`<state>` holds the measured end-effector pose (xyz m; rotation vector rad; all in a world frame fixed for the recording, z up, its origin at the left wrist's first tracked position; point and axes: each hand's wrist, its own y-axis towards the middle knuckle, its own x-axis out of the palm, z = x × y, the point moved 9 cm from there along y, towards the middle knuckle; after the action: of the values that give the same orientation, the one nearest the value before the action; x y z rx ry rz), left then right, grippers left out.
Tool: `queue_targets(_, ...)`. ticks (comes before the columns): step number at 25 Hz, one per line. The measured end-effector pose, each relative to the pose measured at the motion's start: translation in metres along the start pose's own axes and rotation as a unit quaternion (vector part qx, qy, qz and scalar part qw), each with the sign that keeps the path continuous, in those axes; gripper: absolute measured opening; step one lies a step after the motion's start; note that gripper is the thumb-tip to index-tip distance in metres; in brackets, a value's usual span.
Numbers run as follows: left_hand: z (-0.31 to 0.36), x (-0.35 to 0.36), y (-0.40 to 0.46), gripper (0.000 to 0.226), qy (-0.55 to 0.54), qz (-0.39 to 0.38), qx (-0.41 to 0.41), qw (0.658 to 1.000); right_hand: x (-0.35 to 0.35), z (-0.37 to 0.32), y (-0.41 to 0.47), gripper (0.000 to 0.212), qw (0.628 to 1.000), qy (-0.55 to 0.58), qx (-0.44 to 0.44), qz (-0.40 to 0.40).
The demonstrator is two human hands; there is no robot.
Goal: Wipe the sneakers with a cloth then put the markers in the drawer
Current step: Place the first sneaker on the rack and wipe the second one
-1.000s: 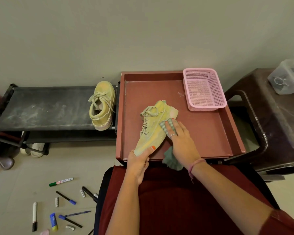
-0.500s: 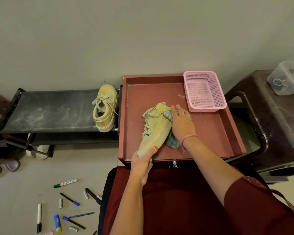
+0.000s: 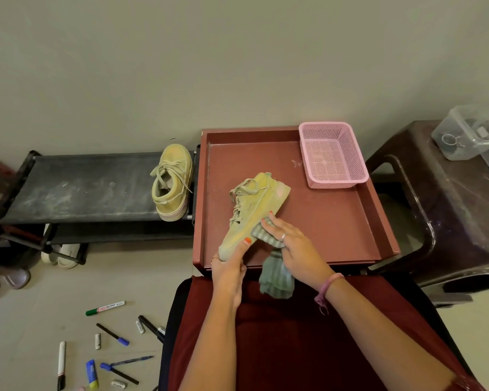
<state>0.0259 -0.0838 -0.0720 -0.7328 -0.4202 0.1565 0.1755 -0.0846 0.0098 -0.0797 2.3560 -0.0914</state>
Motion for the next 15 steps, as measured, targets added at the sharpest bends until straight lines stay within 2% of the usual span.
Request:
queue_targets(3,0.000,-0.008,-0.007,0.042,0.004,0.049,0.004,0.999,-0.013,0.016,-0.015,0.071,0.978,0.200,0.053,0.033)
queue_targets(6,0.001,-0.011,-0.014,0.030,-0.035,0.063,-0.002,0.997,-0.026,0.049,-0.032,0.054,0.914,0.363,0.116,0.138)
queue_targets(9,0.007,-0.004,-0.024,0.016,-0.091,0.037,0.002,0.995,-0.051,0.078,-0.040,0.041,0.859,0.418,0.168,0.245)
queue_targets(11,0.012,-0.005,-0.025,0.018,-0.129,0.024,0.010,0.991,-0.070,0.077,-0.035,0.036,0.835,0.446,0.173,0.273)
queue_targets(15,0.017,-0.006,-0.031,0.015,-0.151,-0.010,0.025,0.988,-0.097,0.067,-0.011,0.035,0.847,0.420,0.172,0.276)
